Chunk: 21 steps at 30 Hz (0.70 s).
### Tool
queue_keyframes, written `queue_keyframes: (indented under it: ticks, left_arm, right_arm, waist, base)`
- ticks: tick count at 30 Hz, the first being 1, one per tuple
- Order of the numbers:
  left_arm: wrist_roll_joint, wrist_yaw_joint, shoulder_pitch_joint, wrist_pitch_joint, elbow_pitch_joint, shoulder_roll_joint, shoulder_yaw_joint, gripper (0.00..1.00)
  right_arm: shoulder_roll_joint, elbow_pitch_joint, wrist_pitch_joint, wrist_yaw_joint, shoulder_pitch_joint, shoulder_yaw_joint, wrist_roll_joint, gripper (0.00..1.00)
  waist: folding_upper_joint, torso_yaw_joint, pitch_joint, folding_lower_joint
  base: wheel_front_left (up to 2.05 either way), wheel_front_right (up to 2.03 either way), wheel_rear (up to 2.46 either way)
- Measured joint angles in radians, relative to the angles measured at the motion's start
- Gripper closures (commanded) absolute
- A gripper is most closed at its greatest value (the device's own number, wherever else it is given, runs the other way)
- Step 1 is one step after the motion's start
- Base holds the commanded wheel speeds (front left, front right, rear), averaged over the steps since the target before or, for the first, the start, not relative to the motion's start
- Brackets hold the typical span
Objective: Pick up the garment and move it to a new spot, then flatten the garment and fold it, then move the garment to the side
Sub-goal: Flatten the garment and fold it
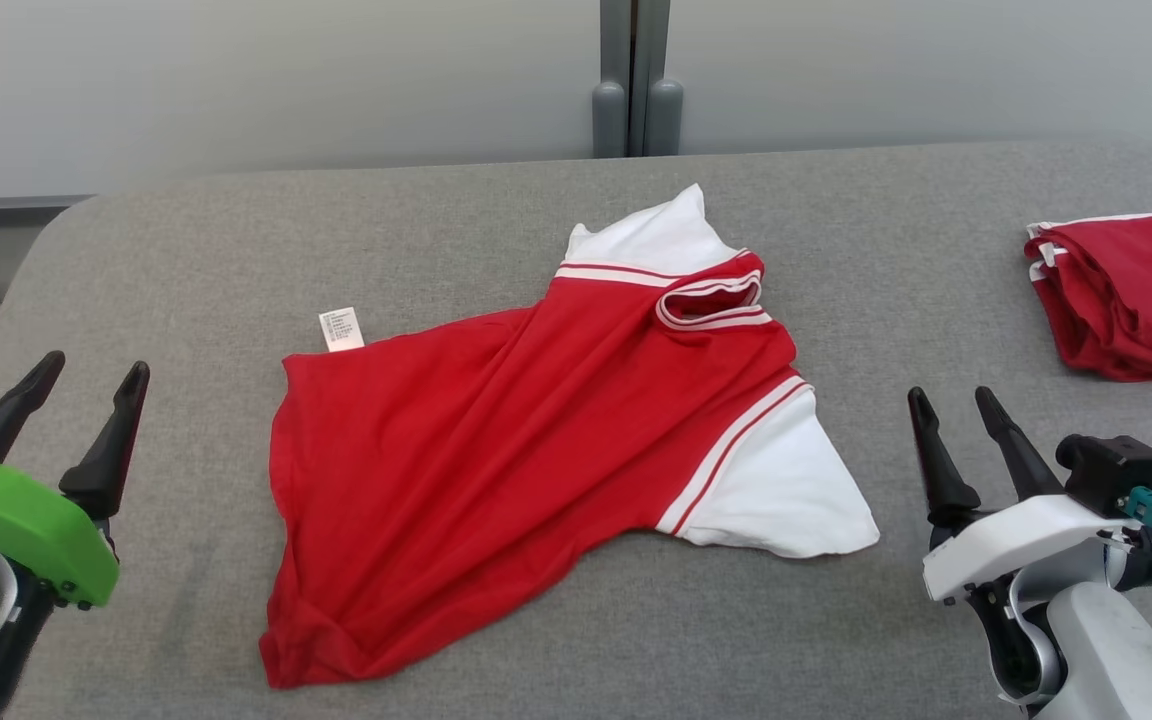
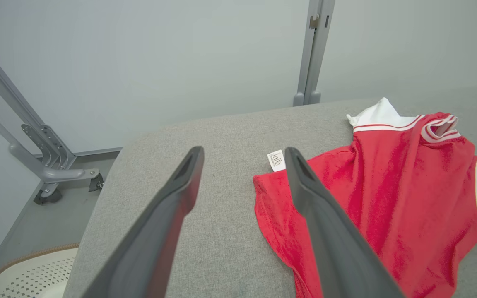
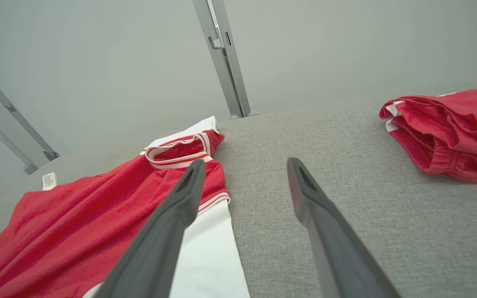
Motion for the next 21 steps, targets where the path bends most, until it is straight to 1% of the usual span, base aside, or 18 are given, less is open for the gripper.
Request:
queue_keyframes:
  ticks: [2, 5, 7, 9, 11, 13, 16, 18, 21]
  left_arm:
    - [0.068, 0.088, 0.026, -0.075, -0.012, -0.024, 0.002, 0.00]
    - [0.096, 0.191, 0.081, -0.180, -0.030, -0.099, 0.014, 0.00]
    - [0.126, 0.241, 0.113, -0.218, -0.037, -0.151, 0.029, 0.00]
    - [0.155, 0.273, 0.145, -0.234, -0.044, -0.204, 0.038, 0.00]
    - [0.201, 0.299, 0.177, -0.236, -0.044, -0.240, 0.051, 0.00]
    - [0.251, 0.310, 0.207, -0.239, -0.053, -0.285, 0.086, 0.00]
    - [0.328, 0.311, 0.267, -0.240, -0.068, -0.360, 0.155, 0.00]
    - [0.371, 0.297, 0.325, -0.240, -0.069, -0.412, 0.198, 0.00]
    - [0.423, 0.252, 0.383, -0.240, -0.058, -0.470, 0.243, 0.00]
  right_arm:
    - [0.000, -0.012, -0.006, 0.000, 0.002, 0.002, -0.001, 0.00]
    - [0.002, -0.030, -0.010, 0.000, 0.009, 0.002, -0.002, 0.00]
    - [0.001, -0.038, -0.014, 0.000, 0.025, -0.003, -0.004, 0.00]
    - [0.003, -0.047, -0.017, 0.000, 0.040, -0.006, -0.008, 0.00]
    - [0.005, -0.056, -0.017, 0.000, 0.051, -0.008, -0.009, 0.00]
    - [0.009, -0.066, -0.019, 0.000, 0.063, -0.012, -0.012, 0.00]
    - [0.016, -0.071, -0.020, 0.000, 0.089, -0.018, -0.018, 0.00]
    - [0.026, -0.075, -0.021, 0.000, 0.108, -0.027, -0.019, 0.00]
    - [0.035, -0.086, -0.022, 0.000, 0.129, -0.041, -0.032, 0.00]
  waist:
    - [0.0000, -0.003, -0.009, 0.0000]
    - [0.0000, -0.007, -0.025, 0.0000]
    - [0.0000, -0.007, -0.035, 0.0000]
    - [0.0000, -0.005, -0.047, 0.0000]
    - [0.0000, -0.003, -0.057, 0.0000]
    - [0.0000, 0.000, -0.066, 0.0000]
    - [0.0000, 0.005, -0.077, 0.0000]
    - [0.0000, 0.008, -0.083, 0.0000]
    - [0.0000, 0.012, -0.087, 0.0000]
  base:
    - [0.00, 0.00, 0.00]
    - [0.00, 0.00, 0.00]
    - [0.00, 0.00, 0.00]
    - [0.00, 0.00, 0.00]
    - [0.00, 0.00, 0.00]
    - [0.00, 0.00, 0.00]
    - [0.00, 0.00, 0.00]
    - [0.00, 0.00, 0.00]
    - [0.00, 0.00, 0.00]
